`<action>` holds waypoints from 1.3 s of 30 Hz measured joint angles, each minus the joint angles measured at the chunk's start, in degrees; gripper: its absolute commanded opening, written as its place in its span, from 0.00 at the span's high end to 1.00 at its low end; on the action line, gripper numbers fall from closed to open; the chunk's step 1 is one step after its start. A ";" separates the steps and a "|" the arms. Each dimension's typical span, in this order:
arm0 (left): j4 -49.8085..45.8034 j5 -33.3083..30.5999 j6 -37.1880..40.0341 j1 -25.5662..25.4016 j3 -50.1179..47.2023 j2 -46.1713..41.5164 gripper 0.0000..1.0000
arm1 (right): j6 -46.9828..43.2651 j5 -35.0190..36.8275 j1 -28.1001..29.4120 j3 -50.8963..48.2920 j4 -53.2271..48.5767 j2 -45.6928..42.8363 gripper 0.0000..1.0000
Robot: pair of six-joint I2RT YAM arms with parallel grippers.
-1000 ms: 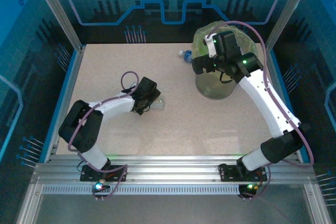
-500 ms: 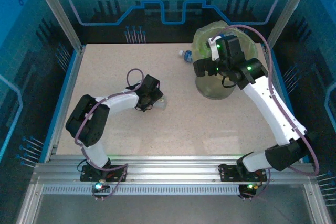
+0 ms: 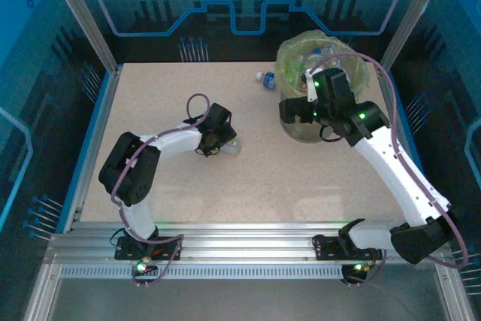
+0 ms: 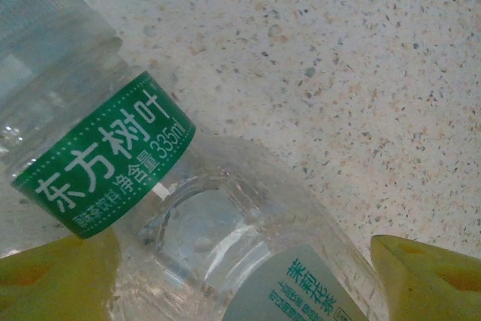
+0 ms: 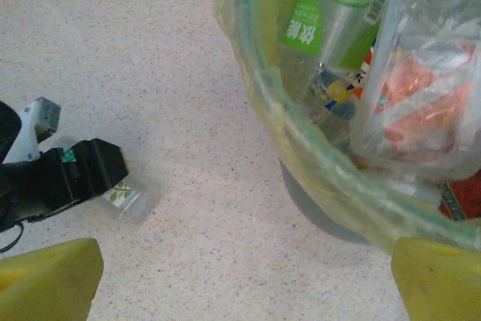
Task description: Put the plastic bottles in the bin
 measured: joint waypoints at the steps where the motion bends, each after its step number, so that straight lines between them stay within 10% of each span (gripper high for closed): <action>1: -0.39 0.26 0.81 0.00 0.68 0.44 0.11 | 0.57 -0.07 0.13 -0.83 0.04 -0.59 0.00; 9: -2.95 0.90 6.21 -0.22 3.91 2.36 0.13 | 3.52 -0.63 1.09 -4.09 0.17 -3.69 0.00; 30: -6.14 3.91 18.01 -2.03 6.62 3.37 0.62 | 8.46 0.59 1.33 -9.33 -0.02 -7.93 0.00; 39: -8.02 4.90 19.71 -2.71 7.30 3.37 0.20 | 9.75 1.07 1.33 -10.56 0.09 -8.90 0.00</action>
